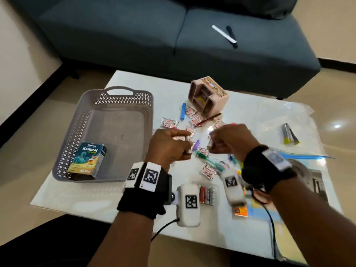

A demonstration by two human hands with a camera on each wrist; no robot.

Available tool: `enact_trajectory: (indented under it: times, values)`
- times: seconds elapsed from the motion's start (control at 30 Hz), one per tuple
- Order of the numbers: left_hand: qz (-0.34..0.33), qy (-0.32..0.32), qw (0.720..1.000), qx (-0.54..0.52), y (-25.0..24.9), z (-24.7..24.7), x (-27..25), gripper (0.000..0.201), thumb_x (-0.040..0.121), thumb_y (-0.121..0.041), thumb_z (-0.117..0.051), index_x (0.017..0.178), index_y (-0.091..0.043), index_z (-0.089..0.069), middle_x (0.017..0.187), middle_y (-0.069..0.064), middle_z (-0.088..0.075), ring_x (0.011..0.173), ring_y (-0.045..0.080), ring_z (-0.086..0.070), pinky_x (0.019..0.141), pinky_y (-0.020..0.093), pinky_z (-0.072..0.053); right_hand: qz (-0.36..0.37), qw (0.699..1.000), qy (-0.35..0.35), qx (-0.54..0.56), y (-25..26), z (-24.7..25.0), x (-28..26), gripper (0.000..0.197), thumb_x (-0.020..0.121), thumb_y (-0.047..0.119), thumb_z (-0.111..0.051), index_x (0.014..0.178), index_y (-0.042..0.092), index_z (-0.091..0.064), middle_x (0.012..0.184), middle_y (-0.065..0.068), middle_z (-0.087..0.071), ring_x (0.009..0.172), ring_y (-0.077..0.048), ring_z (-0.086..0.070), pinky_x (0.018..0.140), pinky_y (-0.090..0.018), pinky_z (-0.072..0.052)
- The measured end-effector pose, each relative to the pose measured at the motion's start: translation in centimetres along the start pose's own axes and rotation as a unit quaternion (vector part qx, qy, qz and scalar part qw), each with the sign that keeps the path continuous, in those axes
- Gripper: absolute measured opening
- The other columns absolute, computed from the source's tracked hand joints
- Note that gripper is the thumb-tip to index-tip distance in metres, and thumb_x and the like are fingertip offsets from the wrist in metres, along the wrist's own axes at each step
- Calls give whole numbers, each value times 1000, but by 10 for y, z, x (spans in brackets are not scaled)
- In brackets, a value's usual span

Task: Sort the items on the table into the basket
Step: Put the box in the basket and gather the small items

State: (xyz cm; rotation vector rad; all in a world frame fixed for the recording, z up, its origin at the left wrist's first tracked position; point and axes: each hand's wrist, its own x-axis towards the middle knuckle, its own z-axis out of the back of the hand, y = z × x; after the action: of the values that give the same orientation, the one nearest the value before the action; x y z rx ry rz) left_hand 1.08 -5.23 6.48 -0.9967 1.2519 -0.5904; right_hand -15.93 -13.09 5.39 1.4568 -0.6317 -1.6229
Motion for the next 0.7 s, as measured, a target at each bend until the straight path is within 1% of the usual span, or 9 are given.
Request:
enact_trajectory:
  times: [0.1,0.17,0.2,0.23,0.27,0.37,0.47,0.57,0.7]
  values:
    - [15,28,994,109,29,-13,-9,20,68,-4,-83,82,-17,-78,69,11,-74,57,21,-68,66,40,-62,-48,997,46,27,-33,16,-44,13,88,-14,-52,87,-10,-64,70,-27,-63,52,-32,-63,55,-49,-59]
    - [19,16,982,188,50,-20,-12,20,58,-16,-89,73,-21,-77,63,4,-73,60,18,-72,66,39,-63,-62,998,30,-14,-54,20,-59,6,84,-12,-59,84,-9,-65,70,-31,-65,52,-34,-64,59,-52,-57]
    - [26,12,977,209,58,-25,-13,23,54,-19,-91,72,-20,-77,64,4,-73,62,17,-73,67,37,-62,-51,996,9,-70,-63,19,-63,2,77,-8,-68,77,-6,-67,70,-31,-67,56,-36,-67,63,-55,-58]
    - [33,6,972,231,68,-30,-12,28,50,-22,-92,72,-18,-76,65,4,-74,64,17,-73,69,36,-62,-35,990,-10,-137,-71,18,-65,6,69,-2,-75,69,-1,-69,69,-27,-69,61,-36,-70,66,-55,-59]
    - [34,0,966,257,76,-34,-11,33,48,-25,-93,73,-15,-75,68,5,-74,68,16,-73,71,33,-62,-18,979,-18,-204,-77,14,-67,10,63,4,-79,62,3,-70,65,-21,-70,63,-33,-71,66,-52,-60]
    - [19,-19,942,336,93,-47,-8,41,50,-34,-91,81,-13,-75,79,2,-74,81,16,-72,76,27,-59,36,949,-44,-311,-84,1,-72,7,58,13,-76,58,10,-70,58,-10,-70,60,-24,-71,62,-41,-61]
    - [5,-39,927,373,105,-57,-2,34,57,-31,-82,85,-13,-74,88,4,-74,88,20,-71,78,27,-58,68,909,-46,-409,-89,-10,-73,17,66,21,-74,79,10,-74,85,-10,-72,82,-26,-69,68,-29,-55]
    - [-7,-45,917,396,113,-60,1,19,68,-18,-68,86,-15,-75,91,7,-73,91,25,-70,77,27,-57,94,870,-56,-481,-95,-19,-69,23,75,25,-65,87,4,-66,97,-15,-67,94,-30,-64,56,-25,-37]
    - [-11,-25,912,409,112,-59,1,20,68,-15,-70,86,-14,-76,91,9,-74,90,25,-70,78,28,-58,104,860,-52,-497,-97,-25,-68,19,84,26,-64,87,14,-50,109,-15,-61,102,-30,-60,73,-32,-43]
